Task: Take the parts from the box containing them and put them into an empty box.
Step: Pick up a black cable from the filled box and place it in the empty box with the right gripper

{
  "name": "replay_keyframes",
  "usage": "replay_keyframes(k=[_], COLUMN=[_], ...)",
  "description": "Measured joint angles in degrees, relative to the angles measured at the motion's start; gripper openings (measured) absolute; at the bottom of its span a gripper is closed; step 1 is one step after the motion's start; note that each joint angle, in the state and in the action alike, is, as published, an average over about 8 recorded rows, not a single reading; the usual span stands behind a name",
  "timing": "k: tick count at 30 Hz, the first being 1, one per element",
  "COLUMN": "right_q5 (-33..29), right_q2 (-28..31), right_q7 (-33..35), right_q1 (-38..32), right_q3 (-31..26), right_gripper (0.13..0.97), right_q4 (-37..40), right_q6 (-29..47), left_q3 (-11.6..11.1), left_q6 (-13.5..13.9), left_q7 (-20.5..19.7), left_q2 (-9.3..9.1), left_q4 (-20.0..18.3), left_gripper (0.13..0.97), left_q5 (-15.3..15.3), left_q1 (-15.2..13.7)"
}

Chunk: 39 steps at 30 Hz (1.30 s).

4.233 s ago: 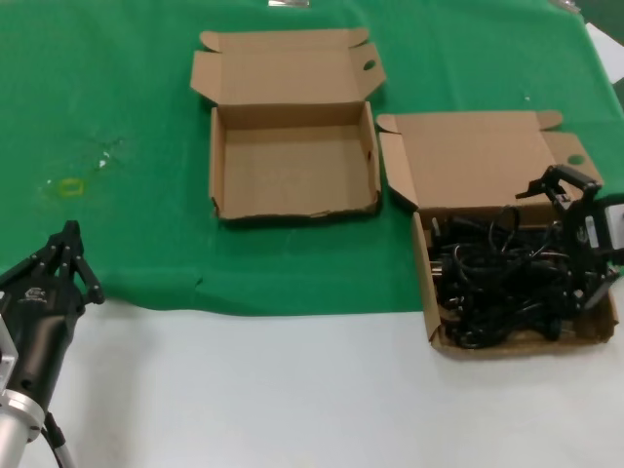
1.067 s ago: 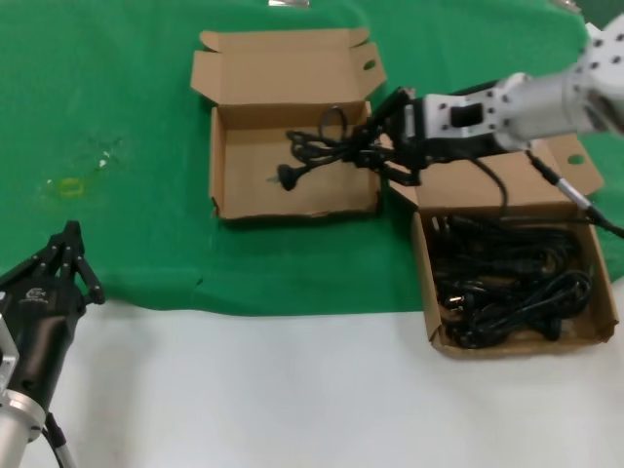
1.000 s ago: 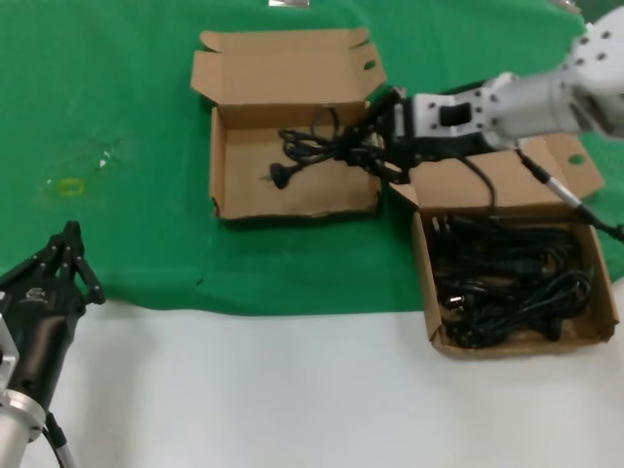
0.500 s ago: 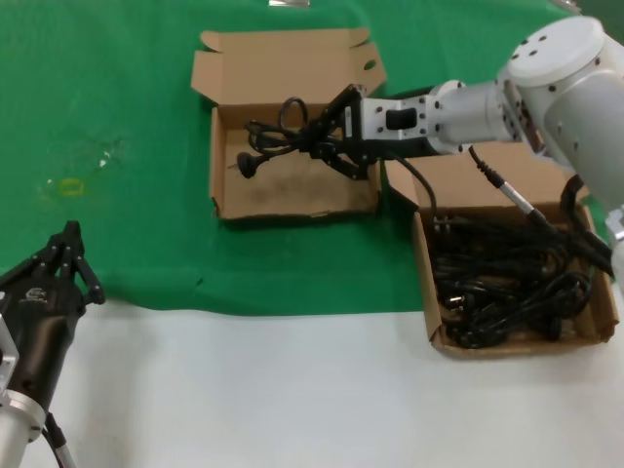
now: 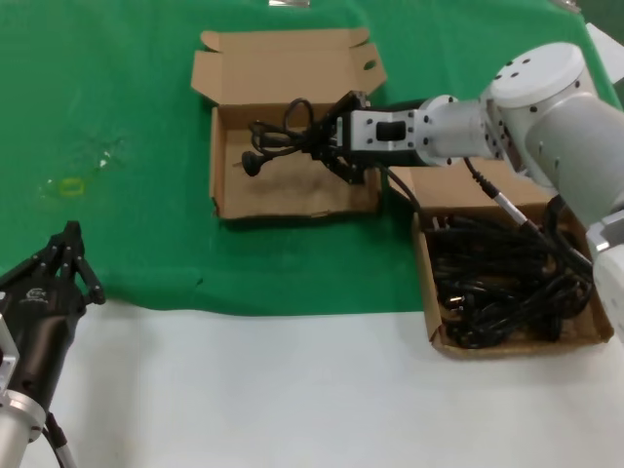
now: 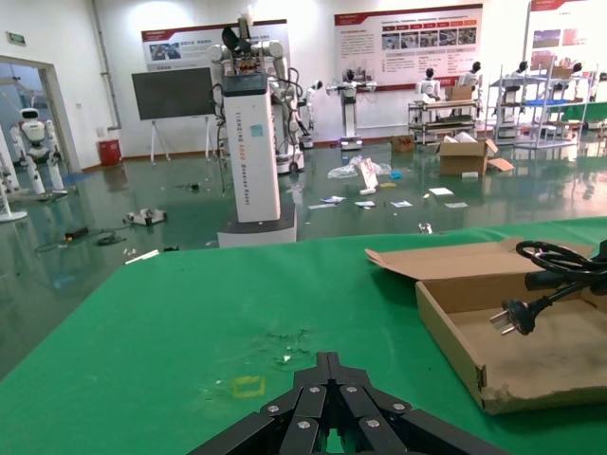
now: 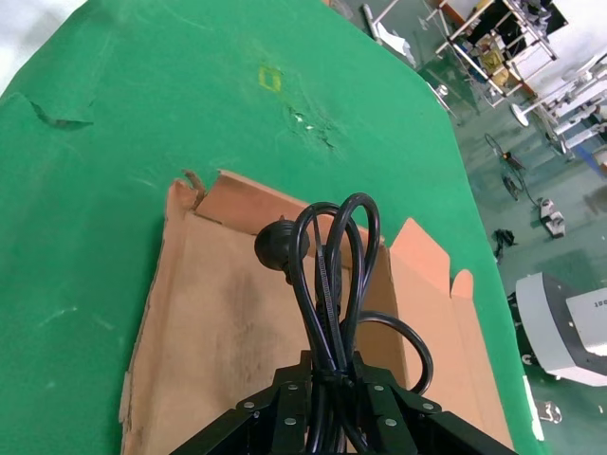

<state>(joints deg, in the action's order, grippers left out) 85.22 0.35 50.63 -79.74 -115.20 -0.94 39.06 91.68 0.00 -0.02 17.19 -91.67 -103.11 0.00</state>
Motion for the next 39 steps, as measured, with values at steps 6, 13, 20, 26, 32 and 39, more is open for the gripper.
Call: replay_keyframes(k=[6,13,20,26,32,39], right_q5=[2.77,7.23,10.77,12.87,14.73,17.58], right_q2=[-0.26,-0.34,-0.35,-0.35,-0.35,-0.35], right_q7=[0.27,0.38,0.6,0.67,0.98,2.03], right_q1=[1.0,1.94,2.33,2.46,2.58,2.87], right_q3=[-2.11,-6.42,-9.87,-11.94,-13.75,-15.45], right_gripper=[0.214,0.215,0.216,0.259,0.32,0.422], right_q4=[-1.0,-1.91,-2.12,-2.08,-2.1,-2.34], right_q6=[-0.94,-1.77,-2.4,-2.67,-3.11,-3.35], left_q3=[0.0,0.0,0.0,0.0,0.0,0.0], left_q6=[0.0,0.0,0.0,0.0,0.0,0.0], left_q7=[0.0,0.0,0.0,0.0,0.0,0.0], left_q2=[0.0,0.0,0.0,0.0,0.0,0.0], left_q4=[0.0,0.0,0.0,0.0,0.0,0.0], left_gripper=[0.144,0.144,0.144,0.144,0.144,0.144], left_q5=[0.0,0.0,0.0,0.0,0.0,0.0], left_q1=[0.0,0.0,0.0,0.0,0.0,0.0])
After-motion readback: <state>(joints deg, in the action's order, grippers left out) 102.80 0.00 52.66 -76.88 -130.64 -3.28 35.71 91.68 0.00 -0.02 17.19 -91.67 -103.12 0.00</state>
